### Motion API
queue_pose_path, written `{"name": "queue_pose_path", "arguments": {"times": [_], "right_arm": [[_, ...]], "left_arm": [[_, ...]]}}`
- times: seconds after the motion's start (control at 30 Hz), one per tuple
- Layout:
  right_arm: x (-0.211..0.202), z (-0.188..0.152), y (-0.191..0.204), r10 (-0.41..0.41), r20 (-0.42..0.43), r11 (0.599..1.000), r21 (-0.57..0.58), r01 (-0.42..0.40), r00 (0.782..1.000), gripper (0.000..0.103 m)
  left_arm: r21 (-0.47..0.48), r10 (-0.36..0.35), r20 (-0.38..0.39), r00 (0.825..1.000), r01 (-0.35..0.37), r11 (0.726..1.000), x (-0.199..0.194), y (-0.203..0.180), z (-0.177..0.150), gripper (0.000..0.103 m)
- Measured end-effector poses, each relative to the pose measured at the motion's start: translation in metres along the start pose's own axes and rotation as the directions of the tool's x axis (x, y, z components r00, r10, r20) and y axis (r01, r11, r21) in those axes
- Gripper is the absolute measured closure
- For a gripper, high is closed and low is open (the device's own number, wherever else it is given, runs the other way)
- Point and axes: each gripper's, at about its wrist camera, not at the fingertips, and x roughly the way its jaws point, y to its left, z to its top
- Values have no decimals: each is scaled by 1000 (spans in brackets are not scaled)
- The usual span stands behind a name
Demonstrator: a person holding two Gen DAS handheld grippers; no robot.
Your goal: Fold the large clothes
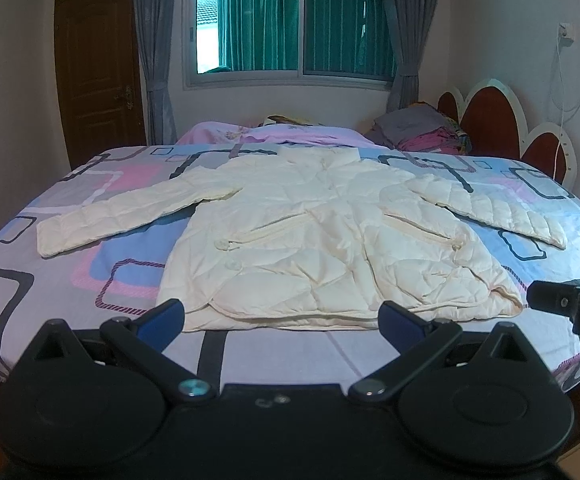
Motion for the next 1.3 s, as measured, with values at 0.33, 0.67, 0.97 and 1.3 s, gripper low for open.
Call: {"name": "queue_pose_path", "arguments": {"times": [0.33,0.67,0.97,1.3], "right_arm": [[2,-2,-2,14,-14,1000,8,-14,1000,0],[46,18,-22,-69,-40,997,34,71,997,0],[112,60,-66,-139,-78,977,151,150,987,0],[138,99,-132,-281,-15,903,335,270,960,0]], "left_arm": [[2,-4,-16,1000,4,1000,-1,0,-2,0],[-3,-30,-21,999,30,1000,40,8,23,0],[17,-139,-38,990,140,990,132,-4,70,2],[27,-248,-72,966,251,968,208,-23,107,3]]}}
